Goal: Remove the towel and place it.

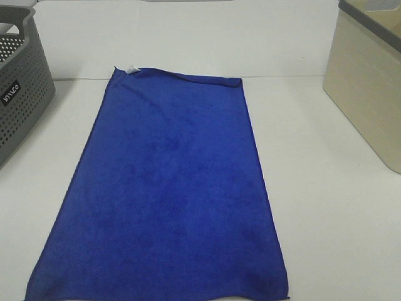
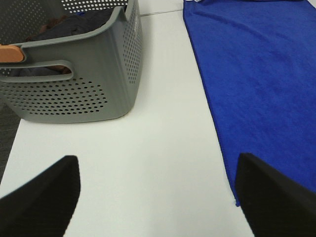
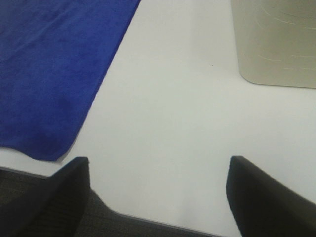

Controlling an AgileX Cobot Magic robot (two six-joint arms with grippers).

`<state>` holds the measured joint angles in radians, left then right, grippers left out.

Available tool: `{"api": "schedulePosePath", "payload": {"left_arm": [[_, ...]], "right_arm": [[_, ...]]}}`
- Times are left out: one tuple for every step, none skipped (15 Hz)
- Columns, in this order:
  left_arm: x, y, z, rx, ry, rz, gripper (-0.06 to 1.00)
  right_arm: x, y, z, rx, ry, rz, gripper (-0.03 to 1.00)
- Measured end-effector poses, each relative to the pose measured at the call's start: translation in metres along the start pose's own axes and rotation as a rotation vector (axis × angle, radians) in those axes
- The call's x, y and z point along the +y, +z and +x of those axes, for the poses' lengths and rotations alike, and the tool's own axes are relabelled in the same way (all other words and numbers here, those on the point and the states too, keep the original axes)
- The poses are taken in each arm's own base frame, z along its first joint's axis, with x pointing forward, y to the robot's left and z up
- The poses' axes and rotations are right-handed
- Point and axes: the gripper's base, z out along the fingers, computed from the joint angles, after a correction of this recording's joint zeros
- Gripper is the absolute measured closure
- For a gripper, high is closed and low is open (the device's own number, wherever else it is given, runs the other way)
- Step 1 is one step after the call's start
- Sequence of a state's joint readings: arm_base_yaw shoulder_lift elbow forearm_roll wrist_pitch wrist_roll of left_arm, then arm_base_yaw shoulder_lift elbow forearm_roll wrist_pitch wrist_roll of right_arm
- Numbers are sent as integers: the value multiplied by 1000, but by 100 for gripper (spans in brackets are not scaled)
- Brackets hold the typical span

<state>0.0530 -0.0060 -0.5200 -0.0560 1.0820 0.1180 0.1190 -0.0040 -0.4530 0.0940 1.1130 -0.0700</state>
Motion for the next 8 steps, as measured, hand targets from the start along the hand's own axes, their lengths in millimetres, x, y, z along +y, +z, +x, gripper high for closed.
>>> {"api": "schedulePosePath", "payload": {"left_arm": [[-1, 0, 0, 2, -21, -38, 14], [-1, 0, 0, 4, -31, -57, 14], [-1, 0, 0, 5, -40, -76, 14], [-1, 0, 0, 5, -43, -79, 14], [-1, 0, 0, 5, -43, -78, 14], [-1, 0, 0, 5, -43, -78, 14], [-1, 0, 0, 5, -42, -75, 14], [-1, 0, 0, 5, -42, -75, 14]], "right_arm": [[1, 0, 0, -2, 38, 43, 22], [1, 1, -1, -3, 55, 65, 22], [1, 1, -1, -4, 81, 98, 22], [1, 1, -1, -4, 86, 104, 22], [1, 1, -1, -4, 86, 104, 22], [1, 1, -1, -4, 86, 104, 22], [1, 1, -1, -4, 86, 104, 22], [1, 1, -1, -4, 87, 102, 22]]}}
